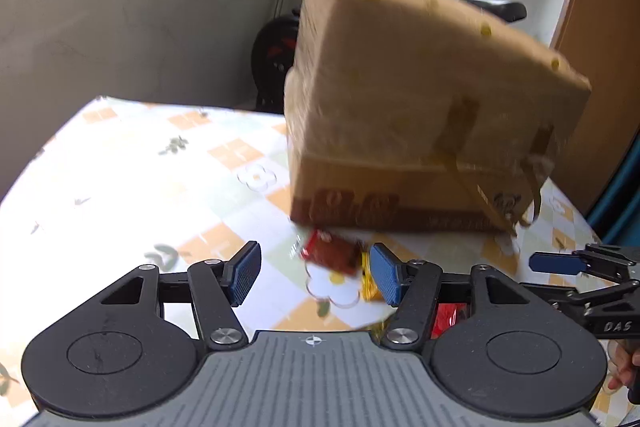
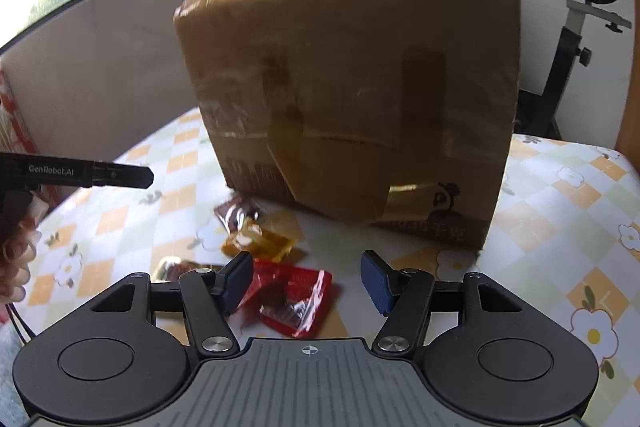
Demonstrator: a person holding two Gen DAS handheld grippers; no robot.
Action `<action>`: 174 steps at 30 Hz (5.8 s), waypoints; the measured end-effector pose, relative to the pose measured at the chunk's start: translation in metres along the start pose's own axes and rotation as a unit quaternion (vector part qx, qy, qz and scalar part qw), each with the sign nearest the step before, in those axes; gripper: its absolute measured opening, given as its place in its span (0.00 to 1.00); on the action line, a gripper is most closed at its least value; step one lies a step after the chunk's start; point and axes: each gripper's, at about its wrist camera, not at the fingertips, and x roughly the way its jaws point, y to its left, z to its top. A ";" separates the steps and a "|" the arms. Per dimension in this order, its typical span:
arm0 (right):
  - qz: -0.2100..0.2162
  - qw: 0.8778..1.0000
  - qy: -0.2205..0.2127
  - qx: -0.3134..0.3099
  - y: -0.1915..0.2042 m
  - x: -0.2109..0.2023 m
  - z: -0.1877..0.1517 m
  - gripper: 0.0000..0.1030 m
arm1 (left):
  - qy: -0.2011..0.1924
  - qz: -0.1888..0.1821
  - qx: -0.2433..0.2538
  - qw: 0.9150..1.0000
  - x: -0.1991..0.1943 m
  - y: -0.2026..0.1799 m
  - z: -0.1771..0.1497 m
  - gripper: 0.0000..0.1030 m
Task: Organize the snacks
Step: 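Withdraw both open grippers from the box toward the remaining snacks, then grasp the gold foil packet with the left gripper while the right gripper grasps the red packet, then lift both packets and carry them over the box opening, then open both grippers to drop the packets into the box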
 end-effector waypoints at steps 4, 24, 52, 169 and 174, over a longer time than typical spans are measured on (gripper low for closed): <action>-0.012 0.998 0.027 -0.048 0.012 0.011 -0.008 0.56 | 0.022 -0.009 0.009 1.000 0.021 -0.006 -0.012 0.61; -0.019 0.998 0.052 -0.029 0.018 0.025 -0.023 0.59 | 0.088 -0.070 0.030 0.993 0.009 -0.010 -0.069 0.45; -0.031 0.995 0.042 -0.082 0.025 0.027 -0.019 0.68 | 0.084 -0.012 0.125 0.989 0.033 -0.062 -0.068 0.56; -0.064 0.981 -0.173 0.054 -0.040 -0.020 0.152 0.51 | -0.139 -0.011 0.073 0.988 -0.020 -0.027 0.152 0.69; -0.059 0.979 -0.189 0.048 -0.026 -0.039 0.130 0.51 | -0.126 0.003 0.048 0.991 -0.034 -0.009 0.142 0.69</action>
